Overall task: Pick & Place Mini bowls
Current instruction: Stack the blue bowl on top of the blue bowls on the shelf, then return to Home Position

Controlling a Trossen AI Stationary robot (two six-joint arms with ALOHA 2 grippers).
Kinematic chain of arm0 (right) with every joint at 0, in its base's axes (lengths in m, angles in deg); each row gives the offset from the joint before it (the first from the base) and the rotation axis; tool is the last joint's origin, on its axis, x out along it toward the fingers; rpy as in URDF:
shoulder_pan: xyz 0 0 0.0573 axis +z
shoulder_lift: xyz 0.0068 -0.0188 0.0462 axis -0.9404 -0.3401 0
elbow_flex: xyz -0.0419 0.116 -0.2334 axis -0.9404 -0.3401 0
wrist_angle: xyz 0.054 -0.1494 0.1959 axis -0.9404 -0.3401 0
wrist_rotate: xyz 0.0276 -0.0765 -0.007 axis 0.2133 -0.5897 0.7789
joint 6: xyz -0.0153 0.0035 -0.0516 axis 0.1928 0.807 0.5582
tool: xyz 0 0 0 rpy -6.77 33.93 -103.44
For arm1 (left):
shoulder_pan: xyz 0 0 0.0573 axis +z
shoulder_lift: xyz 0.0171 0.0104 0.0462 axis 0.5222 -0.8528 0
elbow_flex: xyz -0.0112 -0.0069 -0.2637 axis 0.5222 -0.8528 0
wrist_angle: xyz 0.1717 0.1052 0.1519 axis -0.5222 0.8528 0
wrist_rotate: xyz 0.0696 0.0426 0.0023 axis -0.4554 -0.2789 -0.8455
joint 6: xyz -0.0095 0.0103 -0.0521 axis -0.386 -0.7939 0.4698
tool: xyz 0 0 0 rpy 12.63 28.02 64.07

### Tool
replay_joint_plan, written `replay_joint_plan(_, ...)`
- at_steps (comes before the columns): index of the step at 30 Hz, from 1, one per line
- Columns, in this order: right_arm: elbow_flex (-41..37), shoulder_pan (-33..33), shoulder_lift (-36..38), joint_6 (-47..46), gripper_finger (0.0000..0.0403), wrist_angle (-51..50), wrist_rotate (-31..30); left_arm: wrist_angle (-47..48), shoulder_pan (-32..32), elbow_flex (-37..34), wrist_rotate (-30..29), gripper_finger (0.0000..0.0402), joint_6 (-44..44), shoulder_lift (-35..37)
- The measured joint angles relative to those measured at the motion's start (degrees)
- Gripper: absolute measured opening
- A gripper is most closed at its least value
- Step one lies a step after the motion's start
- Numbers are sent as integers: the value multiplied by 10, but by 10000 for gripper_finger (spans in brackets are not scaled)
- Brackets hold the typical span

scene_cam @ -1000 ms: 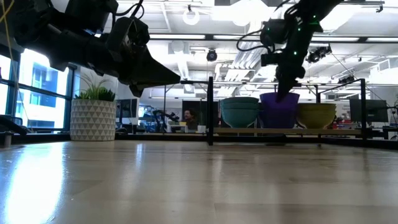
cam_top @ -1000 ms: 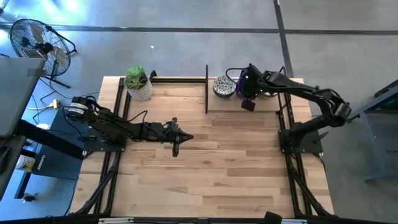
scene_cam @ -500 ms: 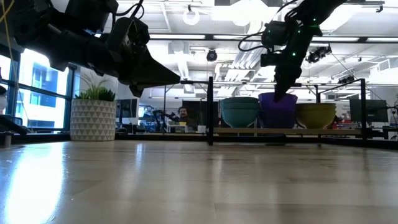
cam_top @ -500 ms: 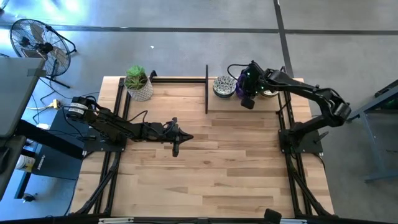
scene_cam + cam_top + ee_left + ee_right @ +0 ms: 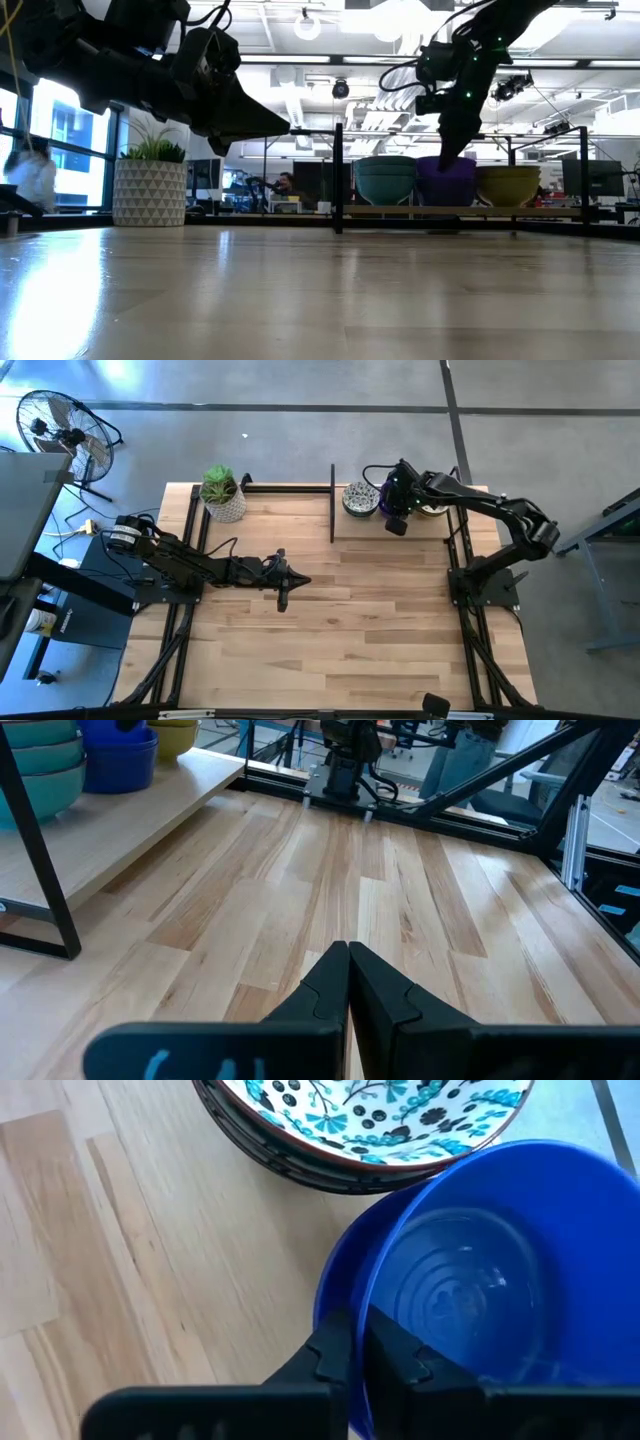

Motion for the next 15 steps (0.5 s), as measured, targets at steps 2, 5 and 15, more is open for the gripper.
replay_joint_plan(2, 0, 0, 0, 0, 25, 0, -1, 0, 0, 0, 0, 3, 0, 0)
replay_joint_plan(5, 0, 0, 0, 0, 56, 0, -1, 0, 0, 0, 2, 3, 0, 0)
replay_joint_plan(15, 0, 1, 25, -2, 111, -5, 1, 0, 0, 0, 4, 3, -1, 0)
